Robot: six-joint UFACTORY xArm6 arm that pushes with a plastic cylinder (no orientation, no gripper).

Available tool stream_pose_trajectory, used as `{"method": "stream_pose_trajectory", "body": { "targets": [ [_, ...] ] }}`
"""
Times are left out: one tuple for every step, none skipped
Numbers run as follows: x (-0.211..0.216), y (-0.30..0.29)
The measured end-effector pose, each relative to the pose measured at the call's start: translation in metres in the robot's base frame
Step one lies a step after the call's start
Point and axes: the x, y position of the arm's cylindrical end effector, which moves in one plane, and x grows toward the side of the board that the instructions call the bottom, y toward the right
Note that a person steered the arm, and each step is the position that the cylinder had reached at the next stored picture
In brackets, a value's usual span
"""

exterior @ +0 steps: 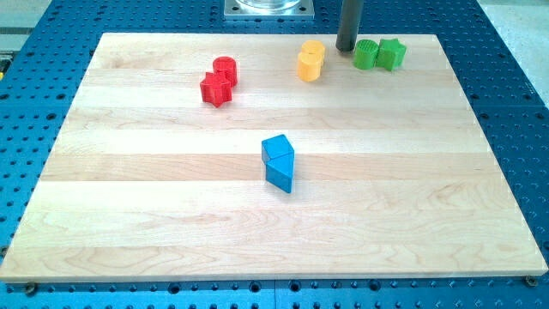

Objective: Place your arm diagonally to the green circle

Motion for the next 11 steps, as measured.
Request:
{"method": "stream_pose_trajectory", "body": {
  "targets": [
    [0.001,0.020],
    [0.002,0.057],
    [0.001,0.066],
    [0.001,0.066],
    [-0.009,0.021],
    [0.014,-0.018],
    [0.052,-0.018],
    [0.052,-0.018],
    [0.004,-0.022],
    [-0.018,-0.021],
    [-0.013,0.003]
  ]
}}
